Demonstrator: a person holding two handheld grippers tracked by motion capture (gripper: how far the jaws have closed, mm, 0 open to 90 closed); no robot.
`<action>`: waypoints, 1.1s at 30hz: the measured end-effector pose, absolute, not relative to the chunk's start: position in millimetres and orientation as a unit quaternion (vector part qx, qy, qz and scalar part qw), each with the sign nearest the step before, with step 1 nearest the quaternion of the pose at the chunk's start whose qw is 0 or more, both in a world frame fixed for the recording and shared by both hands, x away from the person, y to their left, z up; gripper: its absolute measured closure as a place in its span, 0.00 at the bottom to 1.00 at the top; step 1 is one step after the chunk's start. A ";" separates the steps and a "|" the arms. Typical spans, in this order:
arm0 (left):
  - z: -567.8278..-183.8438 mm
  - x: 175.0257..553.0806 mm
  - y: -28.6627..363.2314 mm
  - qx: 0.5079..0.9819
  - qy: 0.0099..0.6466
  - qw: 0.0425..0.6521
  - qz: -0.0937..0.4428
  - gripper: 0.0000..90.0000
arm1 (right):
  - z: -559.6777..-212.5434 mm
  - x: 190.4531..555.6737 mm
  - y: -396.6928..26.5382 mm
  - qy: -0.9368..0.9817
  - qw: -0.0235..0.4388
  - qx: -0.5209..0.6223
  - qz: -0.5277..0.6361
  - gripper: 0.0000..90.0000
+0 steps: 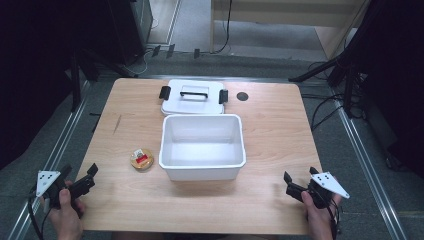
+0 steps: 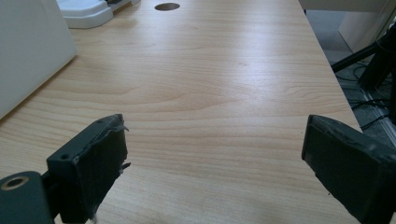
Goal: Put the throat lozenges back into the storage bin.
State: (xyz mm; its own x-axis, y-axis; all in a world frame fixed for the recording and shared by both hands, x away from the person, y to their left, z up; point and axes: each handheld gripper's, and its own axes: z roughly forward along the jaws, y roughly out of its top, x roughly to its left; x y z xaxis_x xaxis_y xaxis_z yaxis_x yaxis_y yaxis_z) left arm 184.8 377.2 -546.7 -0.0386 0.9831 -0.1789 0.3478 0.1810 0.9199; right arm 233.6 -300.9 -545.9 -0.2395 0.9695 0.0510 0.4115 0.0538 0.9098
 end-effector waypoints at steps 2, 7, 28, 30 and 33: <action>-547.3 185.7 377.0 0.531 0.628 0.444 0.357 0.11 | -545.9 233.8 -301.6 0.653 0.318 0.529 0.440 0.10; -546.9 186.8 376.5 0.537 0.623 0.438 0.363 0.10 | -545.9 233.5 -301.7 0.652 0.318 0.528 0.441 0.14; -522.9 199.8 358.6 0.597 0.615 0.393 0.334 0.00 | -545.9 236.2 -301.6 0.661 0.303 0.529 0.438 0.15; -519.3 201.2 354.7 0.608 0.608 0.383 0.336 0.00 | -546.0 236.5 -301.4 0.661 0.303 0.528 0.438 0.15; -513.2 203.9 348.1 0.625 0.598 0.374 0.333 0.00 | -546.0 236.8 -301.2 0.662 0.302 0.528 0.437 0.15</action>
State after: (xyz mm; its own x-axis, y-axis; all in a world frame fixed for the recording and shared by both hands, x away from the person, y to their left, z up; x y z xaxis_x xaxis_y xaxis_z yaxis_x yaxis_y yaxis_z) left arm 203.9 348.1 -513.2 0.0624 0.9976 -0.0307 0.4988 -0.0045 0.8667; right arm 236.8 -301.2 -546.0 -0.2590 0.9639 0.0615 0.4354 0.0596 0.8983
